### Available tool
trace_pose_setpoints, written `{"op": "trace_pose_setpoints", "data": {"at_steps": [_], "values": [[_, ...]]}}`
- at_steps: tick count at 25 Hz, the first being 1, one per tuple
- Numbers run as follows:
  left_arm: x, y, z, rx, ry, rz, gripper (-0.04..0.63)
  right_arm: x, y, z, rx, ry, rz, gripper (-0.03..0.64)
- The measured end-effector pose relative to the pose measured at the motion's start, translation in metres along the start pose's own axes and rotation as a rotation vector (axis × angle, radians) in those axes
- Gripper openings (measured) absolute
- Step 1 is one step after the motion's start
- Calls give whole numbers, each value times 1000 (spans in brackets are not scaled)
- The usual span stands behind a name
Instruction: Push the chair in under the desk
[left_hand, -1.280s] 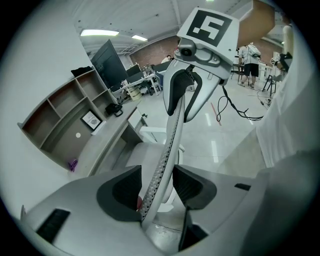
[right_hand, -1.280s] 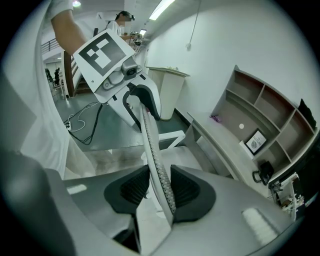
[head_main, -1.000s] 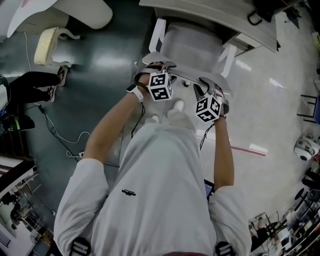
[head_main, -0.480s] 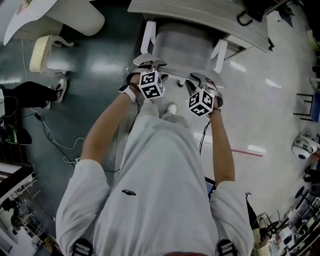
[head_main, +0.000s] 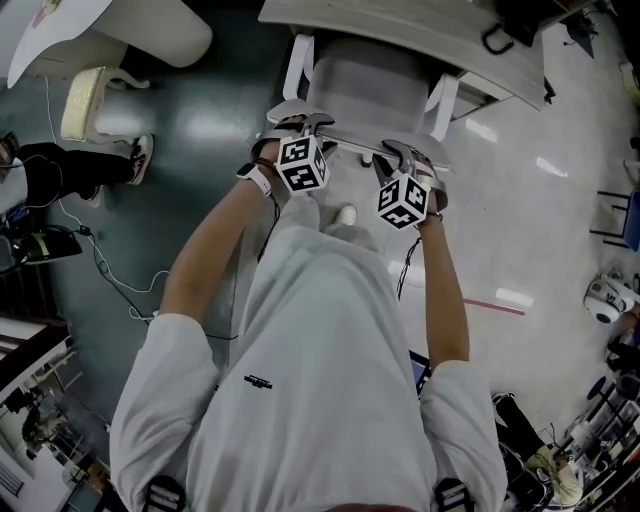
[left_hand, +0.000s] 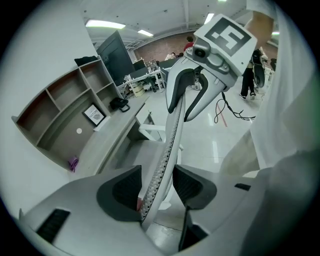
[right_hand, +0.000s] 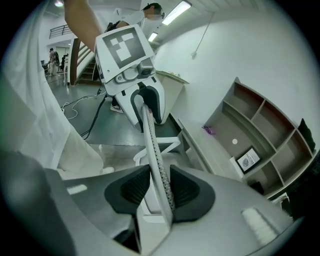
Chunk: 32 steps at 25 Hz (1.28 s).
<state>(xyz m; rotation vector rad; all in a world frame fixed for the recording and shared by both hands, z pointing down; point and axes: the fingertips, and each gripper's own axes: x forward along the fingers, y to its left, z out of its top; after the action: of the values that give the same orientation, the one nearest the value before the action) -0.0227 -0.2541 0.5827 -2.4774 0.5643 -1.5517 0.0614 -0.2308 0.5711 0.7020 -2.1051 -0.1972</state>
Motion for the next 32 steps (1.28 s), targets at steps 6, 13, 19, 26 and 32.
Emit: {"op": "trace_pose_setpoints", "data": {"at_steps": [6,13,19,26,32], "values": [[1,10,-13,-8,23,-37,201,12,0,10,14,8,-8,137],[3,18,-7,13,-10,10,201,13,-10,9,17,11,-2,138],[6,33,-7,18,-13,23,206,21,-21,14,32,10,7,138],[9,52,-6,16,-9,37,209,29,-36,20,16,0,-14,138],[27,76,1,6,-1,32,210,44,-62,15,16,3,-13,138]]}}
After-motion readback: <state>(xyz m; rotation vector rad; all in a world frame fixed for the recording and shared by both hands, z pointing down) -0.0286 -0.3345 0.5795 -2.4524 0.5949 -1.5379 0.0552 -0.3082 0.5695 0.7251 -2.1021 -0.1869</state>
